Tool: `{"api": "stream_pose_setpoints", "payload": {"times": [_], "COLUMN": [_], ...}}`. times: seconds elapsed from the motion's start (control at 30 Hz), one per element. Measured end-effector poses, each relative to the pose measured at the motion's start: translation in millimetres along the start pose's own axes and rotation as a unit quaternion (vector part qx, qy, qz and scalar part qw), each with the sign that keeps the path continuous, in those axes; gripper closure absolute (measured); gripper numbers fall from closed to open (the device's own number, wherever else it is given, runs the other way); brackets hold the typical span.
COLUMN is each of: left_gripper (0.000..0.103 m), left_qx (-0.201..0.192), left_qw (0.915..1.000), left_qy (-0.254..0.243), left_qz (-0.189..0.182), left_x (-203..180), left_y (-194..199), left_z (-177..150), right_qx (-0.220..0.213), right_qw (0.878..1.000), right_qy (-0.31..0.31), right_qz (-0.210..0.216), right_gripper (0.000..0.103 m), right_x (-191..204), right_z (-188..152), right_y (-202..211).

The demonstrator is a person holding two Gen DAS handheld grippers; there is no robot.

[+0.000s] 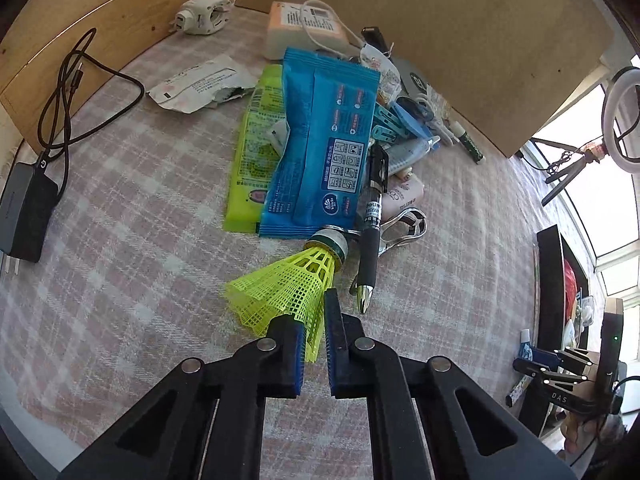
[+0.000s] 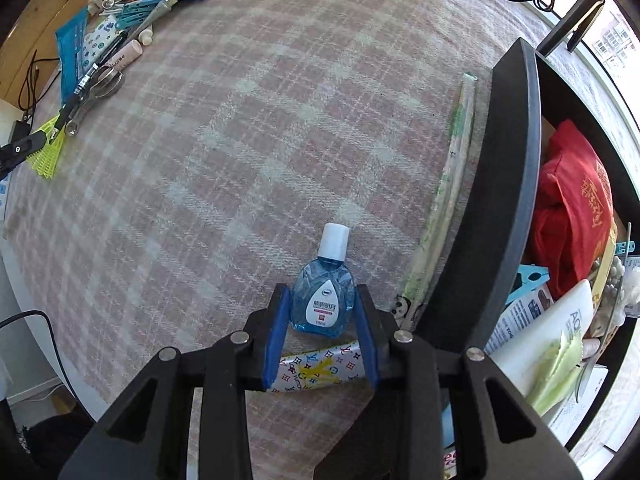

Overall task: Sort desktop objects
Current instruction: 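Grasp the yellow shuttlecock with the left tool while the right tool grasps the blue eye-drop bottle, then drop the shuttlecock in the tray with the left tool while the right tool drops the eye-drop bottle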

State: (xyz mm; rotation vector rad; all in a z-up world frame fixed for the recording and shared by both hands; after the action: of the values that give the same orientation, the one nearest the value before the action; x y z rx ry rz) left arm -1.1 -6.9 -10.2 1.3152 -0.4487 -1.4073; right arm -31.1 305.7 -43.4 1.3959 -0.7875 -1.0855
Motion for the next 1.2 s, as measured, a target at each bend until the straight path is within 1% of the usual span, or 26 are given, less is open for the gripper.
{"api": "stream_pose_setpoints", "payload": {"times": [0.07,0.17,0.3,0.43,0.53,0.7,0.8,0.9,1.03,1.2], "left_gripper": [0.102,0.102,0.102,0.102,0.102,0.102,0.102,0.102,0.102,0.102], "left_qx": [-0.003,-0.007,-0.022,-0.038,-0.043,-0.039,-0.027,-0.005,0.027,0.065], "left_qw": [1.0000,0.9999,0.9997,0.9993,0.9989,0.9972,0.9950,0.9911,0.9817,0.9643], "left_qy": [-0.006,-0.001,0.005,-0.003,-0.016,-0.058,-0.086,-0.114,-0.162,-0.224], "left_qz": [0.006,0.007,0.007,0.007,-0.001,-0.027,-0.044,-0.068,-0.096,-0.126], "left_x": [1,7,11,4,-10,-60,-97,-141,-204,-283], "left_y": [4,14,32,50,58,56,47,31,6,-24], "left_z": [-3,-7,-11,-14,-18,-25,-32,-40,-59,-93], "right_qx": [0.002,0.003,-0.005,-0.020,-0.034,-0.050,-0.058,-0.064,-0.069,-0.067], "right_qw": [1.000,0.999,0.998,0.997,0.996,0.995,0.994,0.993,0.990,0.985], "right_qy": [-0.003,-0.021,-0.031,-0.032,-0.033,-0.038,-0.052,-0.070,-0.103,-0.154], "right_qz": [0.014,0.038,0.056,0.067,0.070,0.077,0.078,0.073,0.060,0.039], "right_gripper": [0.072,0.072,0.072,0.072,0.072,0.072,0.072,0.072,0.072,0.072], "right_x": [1,2,-9,-10,-15,-28,-44,-66,-112,-178], "right_z": [-1,1,14,21,22,17,1,-18,-43,-74], "right_y": [1,3,11,27,39,57,64,69,74,72]}}
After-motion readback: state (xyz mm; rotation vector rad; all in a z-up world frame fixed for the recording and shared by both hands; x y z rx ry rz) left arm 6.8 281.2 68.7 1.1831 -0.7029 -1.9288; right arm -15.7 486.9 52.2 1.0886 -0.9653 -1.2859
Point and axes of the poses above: each gripper's, at about its wrist camera, not at the fingertips, and y roughly against the way its jaws point, x to its left, z to its top, the point moved 6 cm from there along -y, roughly the way its jaws point, and after that the axes turned 10 degrees about -z, right-handed, at the moved point
